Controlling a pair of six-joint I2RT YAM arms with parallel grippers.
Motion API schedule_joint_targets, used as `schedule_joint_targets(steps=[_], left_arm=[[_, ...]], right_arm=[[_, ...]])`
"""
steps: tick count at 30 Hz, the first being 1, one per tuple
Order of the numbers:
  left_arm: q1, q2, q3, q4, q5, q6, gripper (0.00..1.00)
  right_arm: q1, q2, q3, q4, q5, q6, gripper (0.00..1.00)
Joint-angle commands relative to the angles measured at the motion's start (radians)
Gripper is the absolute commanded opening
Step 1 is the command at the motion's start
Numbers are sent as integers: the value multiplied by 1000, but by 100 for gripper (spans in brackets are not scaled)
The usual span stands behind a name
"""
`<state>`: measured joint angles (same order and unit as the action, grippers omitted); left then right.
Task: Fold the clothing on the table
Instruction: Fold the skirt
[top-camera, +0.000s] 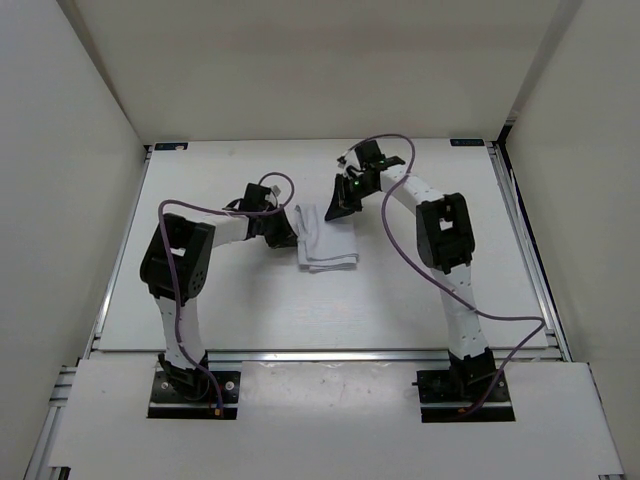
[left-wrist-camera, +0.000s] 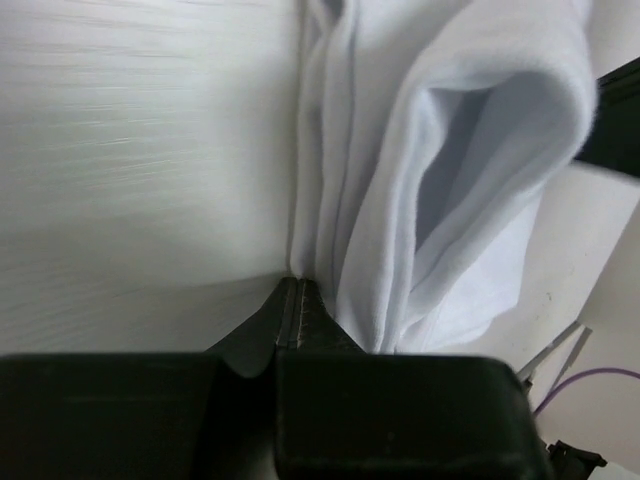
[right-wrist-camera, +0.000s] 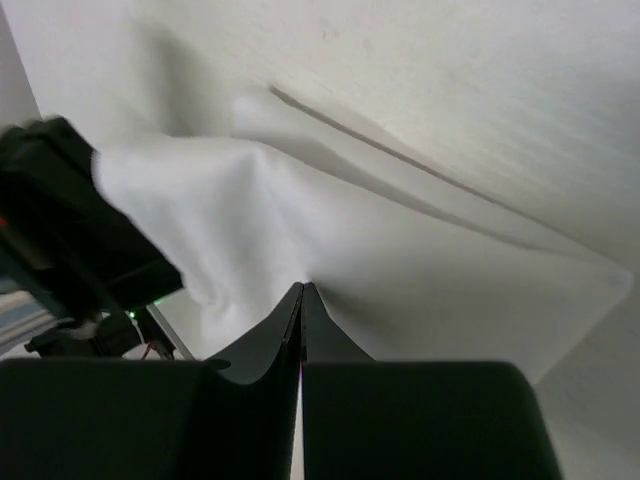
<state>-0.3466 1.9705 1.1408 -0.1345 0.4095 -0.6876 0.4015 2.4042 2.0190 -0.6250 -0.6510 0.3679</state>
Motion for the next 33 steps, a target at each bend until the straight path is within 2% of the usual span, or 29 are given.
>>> schedule_joint_targets(steps=[1, 4, 10, 15, 17, 22, 24, 26, 28, 29, 30, 31, 32, 33], left_arm=[[50, -88, -16, -51, -29, 39, 0], [77, -101, -26, -53, -34, 40, 0], [103, -148, -36, -62, -44, 42, 0], [159, -217, 49, -85, 47, 25, 1], [159, -231, 89, -100, 67, 19, 9], [143, -243, 166, -131, 89, 25, 41], [144, -239, 181, -190, 10, 74, 46], [153, -243, 171, -189, 0, 88, 45], [176, -245, 113, -105, 137, 41, 39], [179, -245, 55, 8, 184, -31, 35], [181, -248, -7, 123, 254, -109, 24], [169, -242, -25, 184, 279, -139, 5], [164, -233, -56, 256, 310, -192, 0], [152, -223, -79, 297, 331, -220, 0]], right_arm=[[60, 28, 7, 30, -67, 17, 0], [82, 23, -25, 48, -98, 23, 0], [123, 30, -92, 5, -16, -35, 0], [123, 32, -105, 1, 8, -41, 0], [128, 30, -98, -5, 20, -44, 0], [120, 42, -69, -18, 34, -58, 0], [122, 47, -66, -22, 33, -53, 0], [112, 42, -62, -34, 45, -66, 0], [108, 27, -66, -39, 48, -73, 0], [109, 21, -72, -38, 57, -79, 0], [111, 16, -66, -39, 60, -83, 0], [103, 0, -69, -47, 68, -83, 0], [94, -4, -66, -48, 71, -78, 0], [91, -19, -68, -42, 80, -84, 0]])
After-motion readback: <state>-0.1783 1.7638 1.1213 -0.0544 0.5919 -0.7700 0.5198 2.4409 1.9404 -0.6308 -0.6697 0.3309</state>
